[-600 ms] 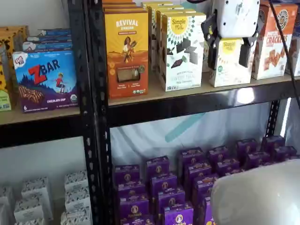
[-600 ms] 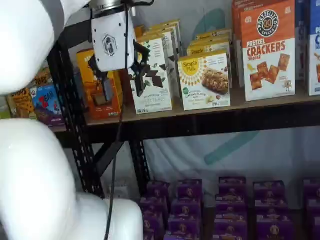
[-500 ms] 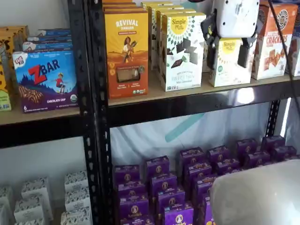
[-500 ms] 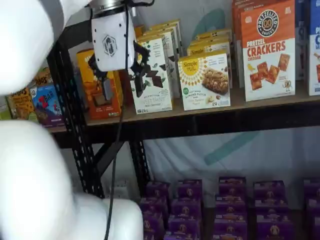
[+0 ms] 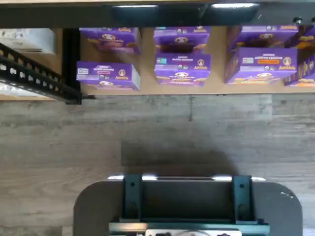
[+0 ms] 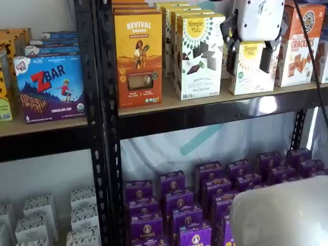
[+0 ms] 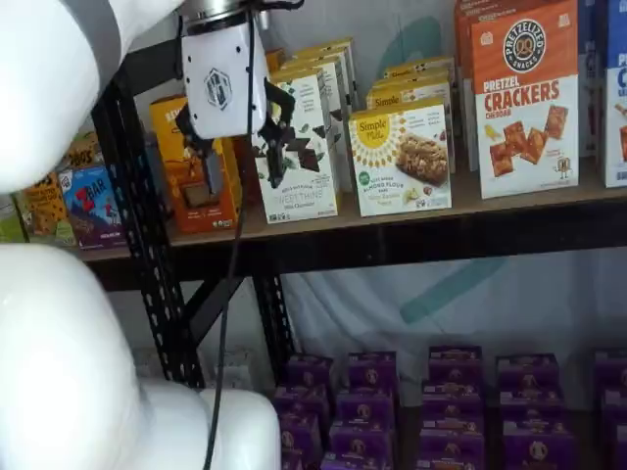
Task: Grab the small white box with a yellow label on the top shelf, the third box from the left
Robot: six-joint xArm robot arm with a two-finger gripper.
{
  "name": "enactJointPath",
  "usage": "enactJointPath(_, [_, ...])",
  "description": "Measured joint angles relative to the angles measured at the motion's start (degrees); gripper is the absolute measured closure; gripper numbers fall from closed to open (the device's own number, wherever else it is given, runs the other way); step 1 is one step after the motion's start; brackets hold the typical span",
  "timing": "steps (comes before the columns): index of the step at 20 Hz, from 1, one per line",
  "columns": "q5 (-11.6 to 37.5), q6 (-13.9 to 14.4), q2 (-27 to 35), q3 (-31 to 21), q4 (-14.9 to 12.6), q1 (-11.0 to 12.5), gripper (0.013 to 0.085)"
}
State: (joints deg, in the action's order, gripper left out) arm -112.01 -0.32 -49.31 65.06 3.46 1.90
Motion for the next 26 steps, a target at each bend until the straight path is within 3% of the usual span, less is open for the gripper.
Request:
enactJointPath(4, [3.27,-1.41,0.39,-1.25,-2.33,0.57,0.013])
enactJointPath(12, [13.34,-8.23,5.32,-3.05,-4.51,7.16,0.013])
enactJointPath(18, [18.66,-13.84,10.43,-0.55,-3.49,13.14,0.013])
enactJointPath(26, [21.66,-19.17,15.49,3.3,-2.63,18.66,0.013])
